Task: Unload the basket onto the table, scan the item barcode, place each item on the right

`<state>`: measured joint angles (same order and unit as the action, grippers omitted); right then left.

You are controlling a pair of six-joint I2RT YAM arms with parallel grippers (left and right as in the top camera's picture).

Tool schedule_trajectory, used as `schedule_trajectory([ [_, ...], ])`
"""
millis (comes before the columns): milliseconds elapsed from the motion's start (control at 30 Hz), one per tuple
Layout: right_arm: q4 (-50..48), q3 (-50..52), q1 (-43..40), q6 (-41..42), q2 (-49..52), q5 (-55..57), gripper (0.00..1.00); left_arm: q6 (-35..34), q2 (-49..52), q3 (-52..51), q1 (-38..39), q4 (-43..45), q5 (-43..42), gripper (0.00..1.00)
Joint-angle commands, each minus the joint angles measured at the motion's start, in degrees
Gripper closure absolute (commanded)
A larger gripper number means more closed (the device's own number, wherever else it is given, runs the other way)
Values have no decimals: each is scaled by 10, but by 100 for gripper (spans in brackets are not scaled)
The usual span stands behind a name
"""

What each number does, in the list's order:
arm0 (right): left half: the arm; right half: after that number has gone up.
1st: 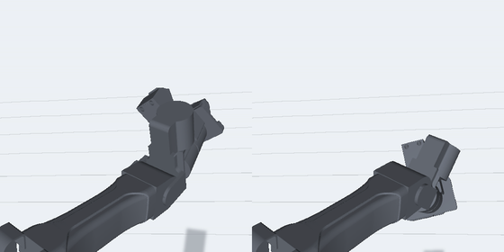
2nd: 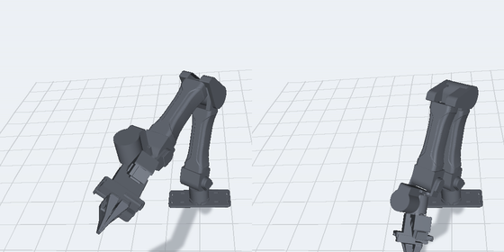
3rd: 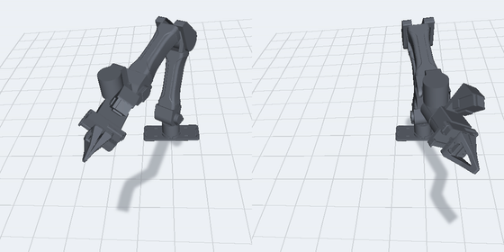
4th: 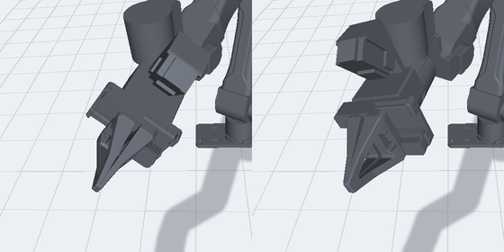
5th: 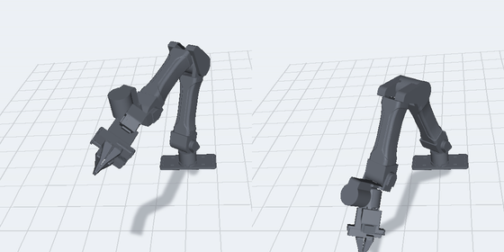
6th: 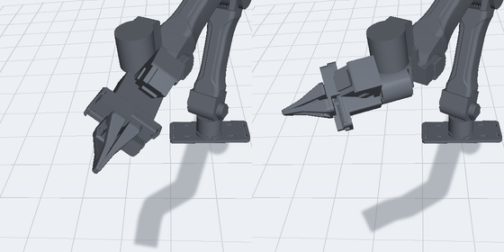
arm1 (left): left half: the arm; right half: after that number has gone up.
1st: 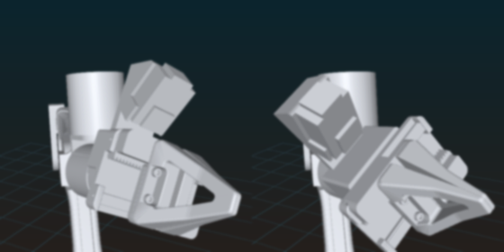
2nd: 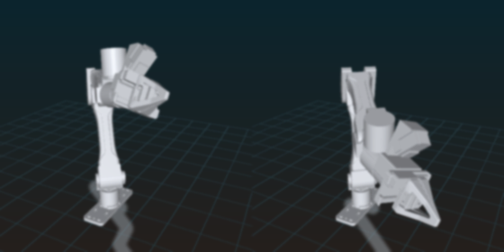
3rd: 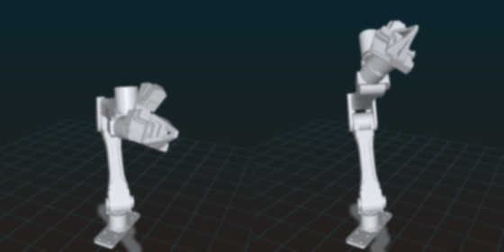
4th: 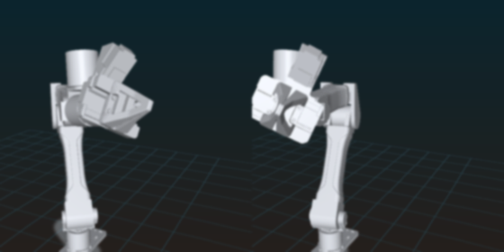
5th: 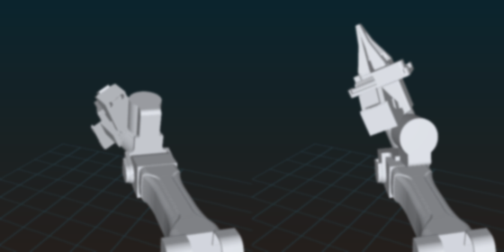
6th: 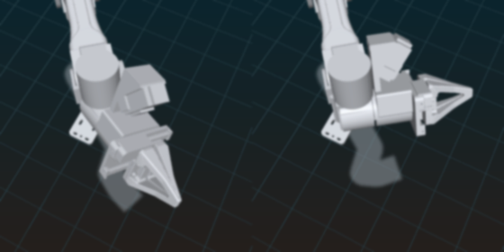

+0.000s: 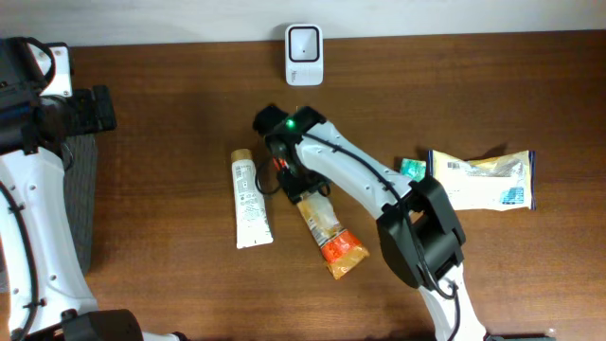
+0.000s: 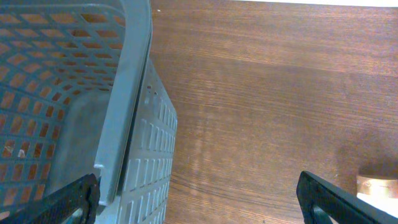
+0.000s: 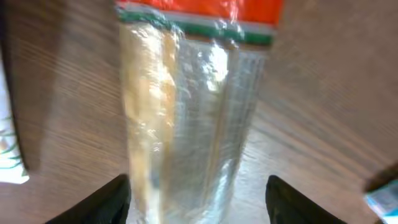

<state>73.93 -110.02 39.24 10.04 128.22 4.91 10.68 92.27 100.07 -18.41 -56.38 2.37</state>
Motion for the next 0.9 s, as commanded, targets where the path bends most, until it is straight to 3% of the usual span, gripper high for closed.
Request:
schedule_trajectory([
  [0, 11, -30, -27, -9, 0, 7, 28, -5, 0, 4, 0, 1, 0, 1],
  [133, 12, -21, -84, -100, 2, -160, 15, -5, 0, 4, 0, 1, 0, 1],
  [200, -2, 8, -108, -118, 5, -176, 12, -5, 0, 4, 0, 1, 0, 1],
  [467, -95, 124, -212, -188, 8, -336, 12, -5, 0, 4, 0, 1, 0, 1],
  [633, -118, 144, -209, -188, 37, -375, 17, -5, 0, 4, 0, 1, 0, 1],
  [800, -119, 144, -180, -156, 65, -439, 30, -5, 0, 4, 0, 1, 0, 1],
  [867, -120, 144, -171, -131, 76, -439, 42, -5, 0, 4, 0, 1, 0, 1],
])
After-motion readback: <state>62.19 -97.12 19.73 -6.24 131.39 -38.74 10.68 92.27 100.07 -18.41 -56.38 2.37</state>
